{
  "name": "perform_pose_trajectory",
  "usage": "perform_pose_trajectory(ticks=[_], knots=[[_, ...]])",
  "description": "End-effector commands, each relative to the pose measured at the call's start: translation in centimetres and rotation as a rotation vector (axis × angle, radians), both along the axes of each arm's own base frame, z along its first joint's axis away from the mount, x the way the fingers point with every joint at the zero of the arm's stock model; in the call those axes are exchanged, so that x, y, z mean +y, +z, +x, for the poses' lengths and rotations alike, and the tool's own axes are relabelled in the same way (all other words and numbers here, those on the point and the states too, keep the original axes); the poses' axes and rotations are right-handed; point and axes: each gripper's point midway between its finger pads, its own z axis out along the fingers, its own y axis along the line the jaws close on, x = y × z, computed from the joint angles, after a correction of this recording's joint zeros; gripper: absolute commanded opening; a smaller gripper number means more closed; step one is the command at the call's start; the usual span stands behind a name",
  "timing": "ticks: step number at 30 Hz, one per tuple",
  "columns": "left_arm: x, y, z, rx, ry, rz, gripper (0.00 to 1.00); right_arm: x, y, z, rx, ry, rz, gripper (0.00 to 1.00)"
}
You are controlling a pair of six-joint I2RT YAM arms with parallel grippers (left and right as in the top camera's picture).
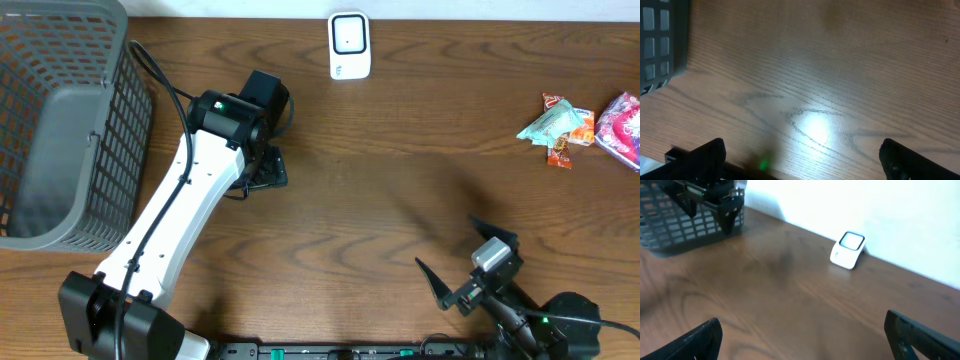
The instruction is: Scan the item barcode
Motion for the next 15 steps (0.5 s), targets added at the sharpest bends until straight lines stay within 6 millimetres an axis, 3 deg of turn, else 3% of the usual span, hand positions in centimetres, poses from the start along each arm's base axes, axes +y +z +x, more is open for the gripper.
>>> perform_pose_trajectory(ticks=[1, 5, 15], knots=[[0.3, -0.1, 0.1, 0.002, 0.013, 0.018, 0.98, 0.1, -0.8, 0.5, -0.033, 0.0, -0.008, 0.99], [0.3, -0.1, 0.1, 0.002, 0.013, 0.018, 0.98, 0.1, -1.5, 1.2, -0.08, -0.01, 0.009, 0.99], [0.3, -0.1, 0.1, 0.002, 0.013, 0.018, 0.98, -2.5, -3.8, 4.4, -0.045, -0.21, 0.123, 0.99]])
